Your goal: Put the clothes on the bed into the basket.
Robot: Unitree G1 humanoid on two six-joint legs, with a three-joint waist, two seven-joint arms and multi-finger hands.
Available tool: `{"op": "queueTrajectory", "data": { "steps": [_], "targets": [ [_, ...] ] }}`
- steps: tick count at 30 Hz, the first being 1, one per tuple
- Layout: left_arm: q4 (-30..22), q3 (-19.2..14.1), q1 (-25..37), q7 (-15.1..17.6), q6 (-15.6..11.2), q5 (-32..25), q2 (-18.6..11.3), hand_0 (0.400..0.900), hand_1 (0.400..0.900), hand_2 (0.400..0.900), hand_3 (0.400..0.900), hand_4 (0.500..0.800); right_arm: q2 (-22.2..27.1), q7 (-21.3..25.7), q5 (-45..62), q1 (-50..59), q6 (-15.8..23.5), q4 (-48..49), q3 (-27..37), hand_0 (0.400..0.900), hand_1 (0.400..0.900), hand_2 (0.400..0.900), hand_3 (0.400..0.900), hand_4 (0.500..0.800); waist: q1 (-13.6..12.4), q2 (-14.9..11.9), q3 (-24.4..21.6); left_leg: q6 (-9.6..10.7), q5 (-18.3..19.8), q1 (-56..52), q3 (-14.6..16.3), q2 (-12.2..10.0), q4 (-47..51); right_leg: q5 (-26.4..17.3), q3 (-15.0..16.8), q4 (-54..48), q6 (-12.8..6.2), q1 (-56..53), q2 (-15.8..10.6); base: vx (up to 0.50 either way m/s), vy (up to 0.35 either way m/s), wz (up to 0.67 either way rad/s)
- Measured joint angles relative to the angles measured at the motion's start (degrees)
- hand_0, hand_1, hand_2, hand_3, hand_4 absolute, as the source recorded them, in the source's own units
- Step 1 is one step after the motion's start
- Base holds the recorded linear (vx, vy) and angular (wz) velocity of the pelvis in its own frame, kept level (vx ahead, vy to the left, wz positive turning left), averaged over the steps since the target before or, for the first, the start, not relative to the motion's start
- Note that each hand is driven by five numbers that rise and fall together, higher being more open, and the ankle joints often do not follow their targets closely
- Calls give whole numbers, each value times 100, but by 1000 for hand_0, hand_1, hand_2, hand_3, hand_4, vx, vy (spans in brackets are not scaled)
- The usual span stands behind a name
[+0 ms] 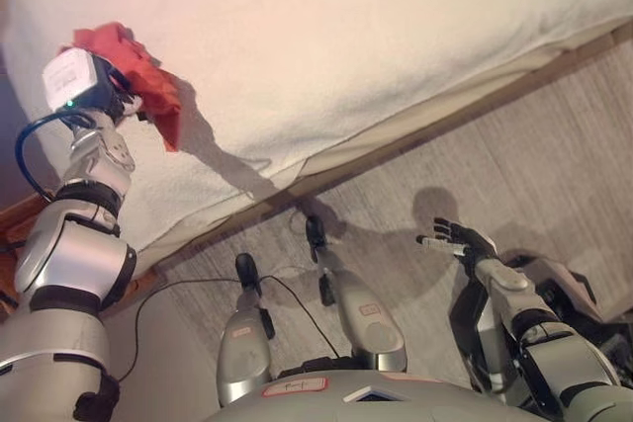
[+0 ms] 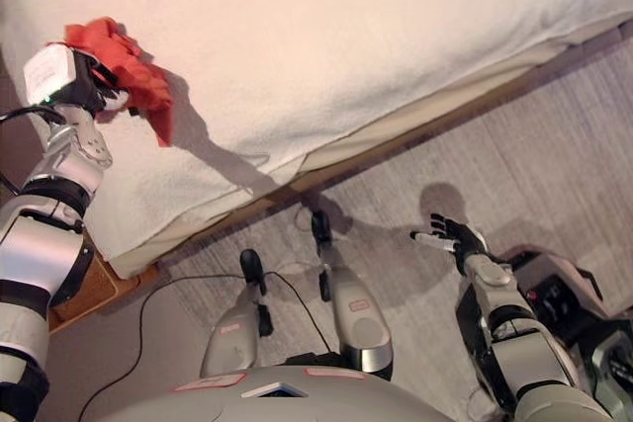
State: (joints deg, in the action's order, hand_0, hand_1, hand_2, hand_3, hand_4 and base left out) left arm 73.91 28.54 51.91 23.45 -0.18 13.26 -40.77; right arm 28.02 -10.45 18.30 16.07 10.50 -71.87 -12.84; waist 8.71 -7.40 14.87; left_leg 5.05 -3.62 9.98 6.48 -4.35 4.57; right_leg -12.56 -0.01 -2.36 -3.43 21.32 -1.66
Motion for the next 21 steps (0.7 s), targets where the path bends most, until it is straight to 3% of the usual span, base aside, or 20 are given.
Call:
{"op": "queueTrajectory", "data": {
  "steps": [4,10,15,21],
  "targets": [
    [42,-126,-127,-259,-74,-8,-219,400,400,400,400,500,106,-1,-118,-229,-47,-237,197,900,900,900,900,800,-108,37,-52,10,9,-174,-165,-6,1,14,-204,-133,18,-337,-39,35,35,19],
    [450,-334,-452,-423,-91,208,-1176,400,400,400,400,500,131,-114,-340,-560,-57,-234,198,900,900,900,900,800,-202,80,-387,43,30,-168,-261,-4,5,17,-310,-177,25,-405,-61,19,30,8],
    [620,-275,-530,-544,-105,787,-1926,400,400,400,400,500,136,-264,-456,-720,-107,-214,189,900,900,900,900,800,-283,-52,-514,63,45,-174,-316,0,4,18,-375,-213,24,-458,-78,-16,7,4],
    [842,-276,-530,-714,-110,963,-2294,400,400,400,400,500,139,-342,-508,-848,-125,-219,188,900,900,900,900,800,-386,-329,-726,68,47,-115,-329,16,2,36,-383,-222,-1,-414,-91,7,18,-4]
  ]
}}
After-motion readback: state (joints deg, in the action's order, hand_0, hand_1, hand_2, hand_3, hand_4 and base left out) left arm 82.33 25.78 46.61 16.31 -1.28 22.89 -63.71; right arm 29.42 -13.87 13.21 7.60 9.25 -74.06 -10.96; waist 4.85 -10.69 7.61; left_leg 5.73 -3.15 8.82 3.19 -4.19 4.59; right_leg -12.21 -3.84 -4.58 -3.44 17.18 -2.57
